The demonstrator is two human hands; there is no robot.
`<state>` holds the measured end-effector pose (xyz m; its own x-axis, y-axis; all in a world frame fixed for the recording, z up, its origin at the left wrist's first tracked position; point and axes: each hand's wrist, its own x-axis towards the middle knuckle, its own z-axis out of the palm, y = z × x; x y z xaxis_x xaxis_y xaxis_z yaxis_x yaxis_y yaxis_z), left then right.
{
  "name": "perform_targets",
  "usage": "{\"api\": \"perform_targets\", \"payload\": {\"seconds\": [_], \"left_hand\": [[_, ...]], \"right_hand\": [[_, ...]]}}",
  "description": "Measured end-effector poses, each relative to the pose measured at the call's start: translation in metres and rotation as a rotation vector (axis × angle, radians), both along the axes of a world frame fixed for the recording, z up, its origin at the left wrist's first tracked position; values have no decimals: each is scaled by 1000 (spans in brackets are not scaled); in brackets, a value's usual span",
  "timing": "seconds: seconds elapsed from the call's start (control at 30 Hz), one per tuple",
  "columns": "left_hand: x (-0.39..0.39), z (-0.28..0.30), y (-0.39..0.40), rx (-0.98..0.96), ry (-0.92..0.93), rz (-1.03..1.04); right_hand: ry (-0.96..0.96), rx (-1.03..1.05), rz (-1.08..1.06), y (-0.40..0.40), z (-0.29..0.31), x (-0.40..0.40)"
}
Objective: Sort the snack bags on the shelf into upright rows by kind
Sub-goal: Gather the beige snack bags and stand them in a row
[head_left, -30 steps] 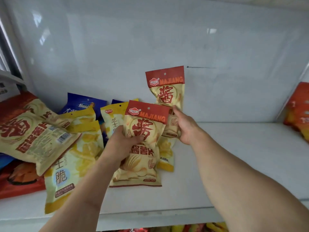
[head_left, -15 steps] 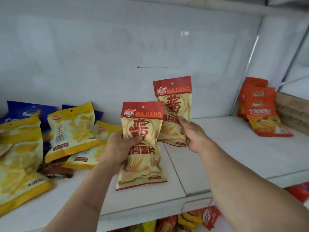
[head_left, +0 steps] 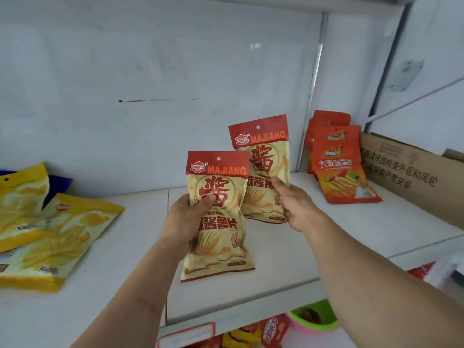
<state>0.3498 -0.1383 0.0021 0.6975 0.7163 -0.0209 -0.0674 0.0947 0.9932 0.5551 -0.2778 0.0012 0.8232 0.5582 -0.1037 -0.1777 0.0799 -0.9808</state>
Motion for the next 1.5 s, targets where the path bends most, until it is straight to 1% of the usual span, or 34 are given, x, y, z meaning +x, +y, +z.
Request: {"api": "perform_targets", "payload": {"seconds": [0.33,0.5,0.6,0.83,1.03,1.17,1.3,1.5], "left_hand": [[84,12,13,67,-15,-65],[112,10,17,73,11,-36],[131,10,19,72,4,-21],[177,7,5,102,13,117],[217,-1,-13,96,52,241],[244,-6,-20,74,75,304],[271,-5,-23,140,123,367],[300,-9,-29,222,155,441]], "right_hand": [[-57,25,-33,-5,4,76],[-37,0,-43,0,1,106],[-64,-19,-14,7,-4,134],[-126,-71,97,26,-20,200],[-235,-48,95,35,-27,223],[-284,-48,75,41,-35,230],[-360,-88,6,44,-44,234],[-321,-17,11,36,-35,227]]}}
